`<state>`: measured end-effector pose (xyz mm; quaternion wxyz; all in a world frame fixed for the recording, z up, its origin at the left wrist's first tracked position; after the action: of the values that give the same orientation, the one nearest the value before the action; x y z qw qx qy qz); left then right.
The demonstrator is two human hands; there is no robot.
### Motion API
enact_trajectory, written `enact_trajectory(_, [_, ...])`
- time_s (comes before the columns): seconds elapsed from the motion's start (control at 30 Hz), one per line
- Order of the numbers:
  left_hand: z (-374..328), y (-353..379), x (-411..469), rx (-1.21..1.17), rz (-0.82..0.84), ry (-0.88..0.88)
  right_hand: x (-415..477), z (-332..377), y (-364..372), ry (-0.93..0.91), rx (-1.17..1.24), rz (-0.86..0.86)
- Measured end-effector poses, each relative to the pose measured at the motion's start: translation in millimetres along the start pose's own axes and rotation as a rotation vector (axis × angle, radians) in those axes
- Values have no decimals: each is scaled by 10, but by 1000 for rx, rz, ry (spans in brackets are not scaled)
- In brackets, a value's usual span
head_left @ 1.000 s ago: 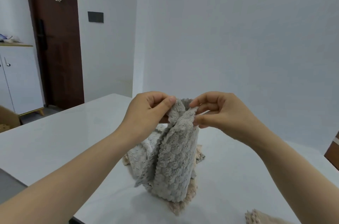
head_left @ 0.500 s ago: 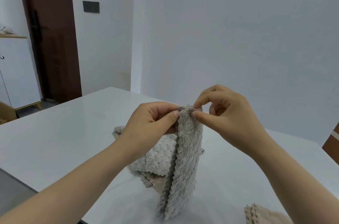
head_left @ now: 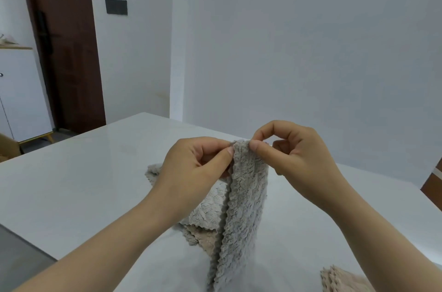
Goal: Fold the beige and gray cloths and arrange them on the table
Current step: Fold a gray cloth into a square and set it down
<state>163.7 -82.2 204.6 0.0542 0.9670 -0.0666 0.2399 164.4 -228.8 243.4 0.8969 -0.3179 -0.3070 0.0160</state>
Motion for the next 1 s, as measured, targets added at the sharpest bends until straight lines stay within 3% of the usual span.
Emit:
enact_trajectory(0.3, [-72,51,-26,13,43,24,3,27,-10,4,23,-33])
enact_trajectory(0.63, [-157,-51,-26,69,-54,99,10,102,0,-22,-20,-30])
enact_trajectory(0.87, [-230,-179,42,113,-103,118,64,299,-83,-218,-417,-40])
enact_trajectory(1.0, [-332,-278,88,180,-148,165,114,247,-146,-194,-563,5])
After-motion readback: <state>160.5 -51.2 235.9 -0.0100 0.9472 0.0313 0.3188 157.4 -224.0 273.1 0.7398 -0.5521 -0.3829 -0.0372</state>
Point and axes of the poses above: each hand's wrist, its own x-axis towards the middle knuckle, its own y-axis out of the palm, z = x × y, the point moved 10 cm from there along x, towards the middle knuckle, and after that the axes turned 9 degrees about -x, right-handed, at the moved point
